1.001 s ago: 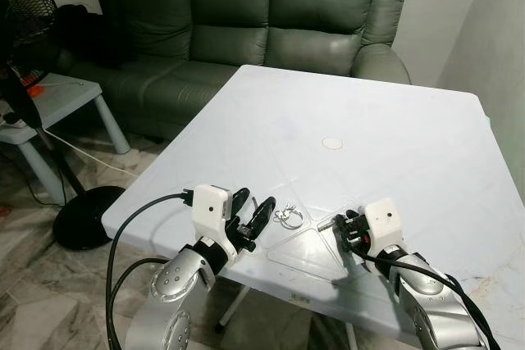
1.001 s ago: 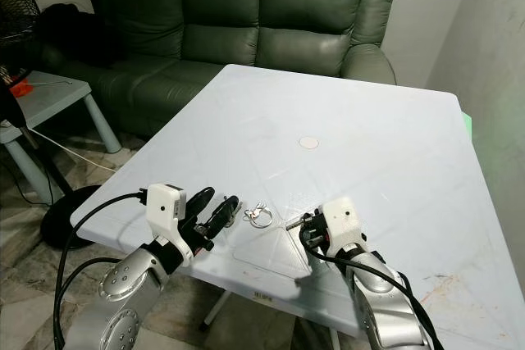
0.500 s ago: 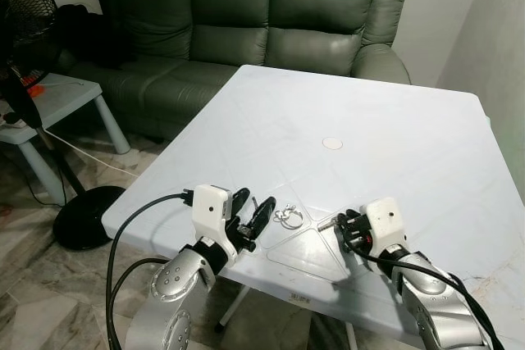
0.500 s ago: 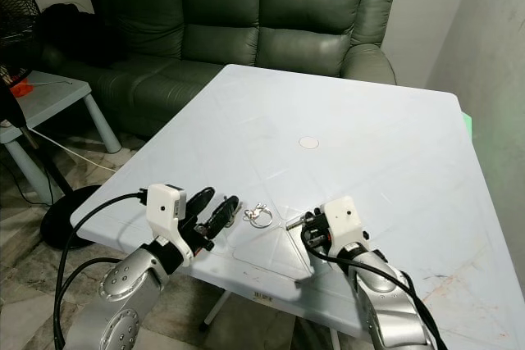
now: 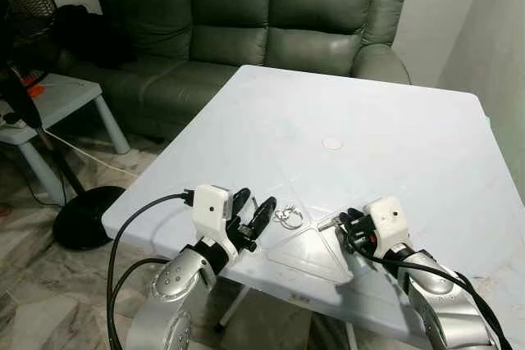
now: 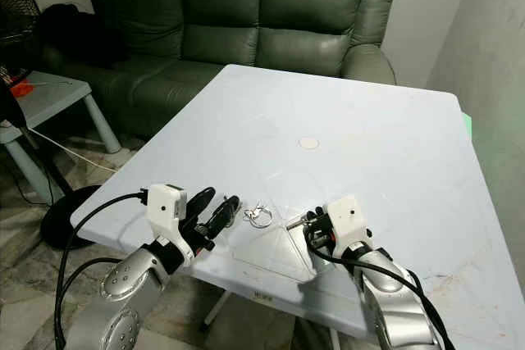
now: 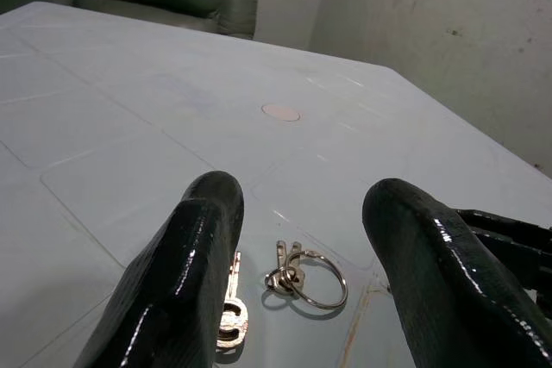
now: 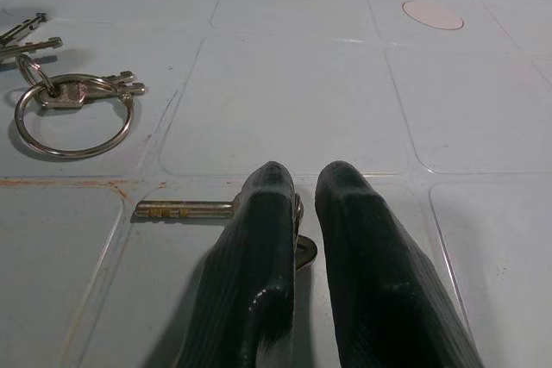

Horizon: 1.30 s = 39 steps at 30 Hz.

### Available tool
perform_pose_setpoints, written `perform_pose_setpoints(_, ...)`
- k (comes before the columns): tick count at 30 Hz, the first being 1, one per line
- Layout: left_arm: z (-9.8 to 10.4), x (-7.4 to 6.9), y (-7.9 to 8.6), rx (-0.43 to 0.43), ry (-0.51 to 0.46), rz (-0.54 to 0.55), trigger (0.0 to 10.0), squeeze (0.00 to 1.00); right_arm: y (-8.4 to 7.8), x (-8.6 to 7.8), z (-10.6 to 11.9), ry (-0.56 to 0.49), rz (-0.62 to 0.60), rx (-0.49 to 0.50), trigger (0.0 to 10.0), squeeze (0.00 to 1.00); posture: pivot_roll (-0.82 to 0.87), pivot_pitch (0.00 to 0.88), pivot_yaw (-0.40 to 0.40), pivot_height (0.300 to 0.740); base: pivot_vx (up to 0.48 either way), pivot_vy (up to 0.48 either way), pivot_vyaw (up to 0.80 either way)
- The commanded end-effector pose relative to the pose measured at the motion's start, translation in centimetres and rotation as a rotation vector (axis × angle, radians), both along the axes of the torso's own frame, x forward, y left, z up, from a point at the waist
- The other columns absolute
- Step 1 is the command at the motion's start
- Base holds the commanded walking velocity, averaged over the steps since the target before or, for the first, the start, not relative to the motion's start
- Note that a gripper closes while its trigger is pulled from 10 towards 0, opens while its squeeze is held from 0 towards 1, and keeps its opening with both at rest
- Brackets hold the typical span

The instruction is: Hang keys on a hook

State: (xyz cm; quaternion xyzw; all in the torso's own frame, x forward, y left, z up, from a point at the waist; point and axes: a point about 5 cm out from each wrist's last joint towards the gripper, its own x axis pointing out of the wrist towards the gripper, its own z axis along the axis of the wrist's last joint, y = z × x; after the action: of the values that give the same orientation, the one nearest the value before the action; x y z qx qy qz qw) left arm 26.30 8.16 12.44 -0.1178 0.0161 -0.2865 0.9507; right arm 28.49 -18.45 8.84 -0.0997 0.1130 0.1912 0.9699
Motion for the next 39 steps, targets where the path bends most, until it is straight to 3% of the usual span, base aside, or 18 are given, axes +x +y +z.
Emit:
perform_pose_setpoints(1, 0.55, 0.11, 0.10, -0.008, -0.015, 0.002, 10.0, 0.00, -0.27, 0.09, 0.05, -0.006, -0.003, -0.011, 10.0, 0.00, 0.14, 0.000, 0.011, 0.740, 0.000, 0.000, 0.00)
perform_pose_setpoints(26, 0.66, 0.22, 0.08, -0.015, -0.015, 0.003, 10.0, 0.00, -0.23, 0.02, -0.71, 0.026, -0.027, -0.071, 10.0, 0.00, 0.14, 0.000, 0.012, 0.740, 0.000, 0.000, 0.00)
perform_pose_setpoints(39, 0.64, 0.09, -0.01, -0.019, -0.012, -0.001, 10.0, 0.00, -0.87, -0.52, -0.56, 0.016, 0.061, -0.038, 10.0, 0.00, 0.14, 0.000, 0.014, 0.740, 0.000, 0.000, 0.00)
